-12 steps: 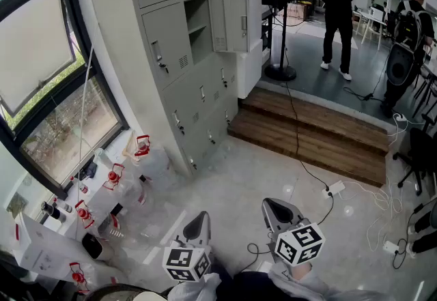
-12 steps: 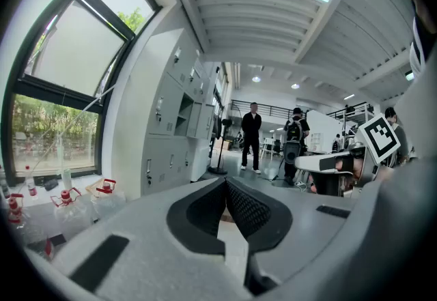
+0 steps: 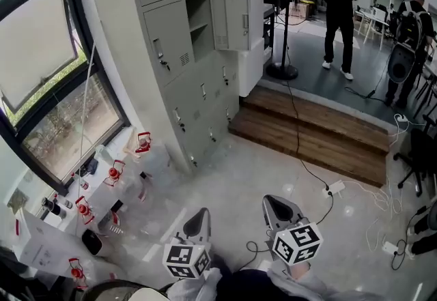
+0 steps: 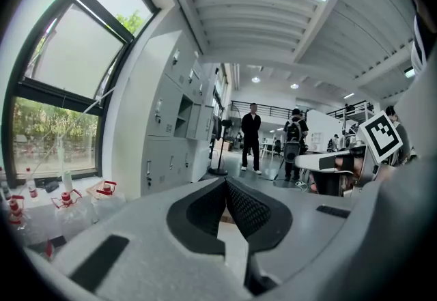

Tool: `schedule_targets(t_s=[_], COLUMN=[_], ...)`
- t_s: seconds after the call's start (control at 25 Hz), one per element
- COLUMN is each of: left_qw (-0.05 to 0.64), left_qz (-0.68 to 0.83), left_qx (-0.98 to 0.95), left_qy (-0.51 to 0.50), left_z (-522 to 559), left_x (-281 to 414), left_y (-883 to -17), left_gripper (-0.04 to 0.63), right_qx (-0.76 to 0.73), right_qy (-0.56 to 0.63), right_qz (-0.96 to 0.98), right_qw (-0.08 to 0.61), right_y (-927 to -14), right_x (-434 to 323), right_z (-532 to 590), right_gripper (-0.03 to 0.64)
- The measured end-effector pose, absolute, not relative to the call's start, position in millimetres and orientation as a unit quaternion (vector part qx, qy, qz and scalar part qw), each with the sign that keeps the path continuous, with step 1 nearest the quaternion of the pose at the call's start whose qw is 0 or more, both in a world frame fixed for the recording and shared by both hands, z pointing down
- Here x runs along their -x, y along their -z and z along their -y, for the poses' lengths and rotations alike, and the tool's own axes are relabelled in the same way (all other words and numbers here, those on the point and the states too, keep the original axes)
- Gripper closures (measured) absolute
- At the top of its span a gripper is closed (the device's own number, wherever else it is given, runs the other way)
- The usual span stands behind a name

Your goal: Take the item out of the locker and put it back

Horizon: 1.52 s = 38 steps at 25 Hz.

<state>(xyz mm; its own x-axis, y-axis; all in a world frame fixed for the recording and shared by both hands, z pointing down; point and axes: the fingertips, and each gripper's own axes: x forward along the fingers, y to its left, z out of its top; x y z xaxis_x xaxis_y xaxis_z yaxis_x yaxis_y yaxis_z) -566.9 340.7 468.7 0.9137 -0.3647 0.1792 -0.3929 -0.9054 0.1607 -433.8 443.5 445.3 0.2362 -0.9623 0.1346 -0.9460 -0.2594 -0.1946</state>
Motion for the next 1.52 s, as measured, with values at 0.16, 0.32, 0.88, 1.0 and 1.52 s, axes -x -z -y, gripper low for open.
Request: schedule_targets(t_s=[0.16, 0.32, 0.88, 1.0, 1.52], left_qw=[0.097, 0.098, 0.113, 0.115, 0.099], left_qz=[0.197, 0.195, 0.163, 0.163, 0.137], left_qx=[-0.973, -0.972, -0.976, -0.976, -0.983], left_qy=[-0.077, -0.088, -0.088, -0.086, -0.071], left_z=[-345, -344, -294, -264, -131], left_x=[571, 570, 493, 466, 355], left_y=[-471, -476, -478, -478, -451], left_gripper=[0.588, 0.588, 0.588, 0.588, 0.588], right_qx=[0.784, 0.781, 0.794, 0.799, 0.819], right_qy=[0.118, 0.131, 0.134, 0.130, 0.105], right_qz=[-0.609, -0.608, -0.591, -0.584, -0.562], right_qw=[0.026, 0.043, 0.052, 0.050, 0.046], right_y=[-451, -457, -460, -457, -429], right_x=[433, 432, 372, 344, 233], right_z=[-450, -454, -404, -378, -256], right_gripper=[0.617, 0.617, 0.506, 0.505, 0.477])
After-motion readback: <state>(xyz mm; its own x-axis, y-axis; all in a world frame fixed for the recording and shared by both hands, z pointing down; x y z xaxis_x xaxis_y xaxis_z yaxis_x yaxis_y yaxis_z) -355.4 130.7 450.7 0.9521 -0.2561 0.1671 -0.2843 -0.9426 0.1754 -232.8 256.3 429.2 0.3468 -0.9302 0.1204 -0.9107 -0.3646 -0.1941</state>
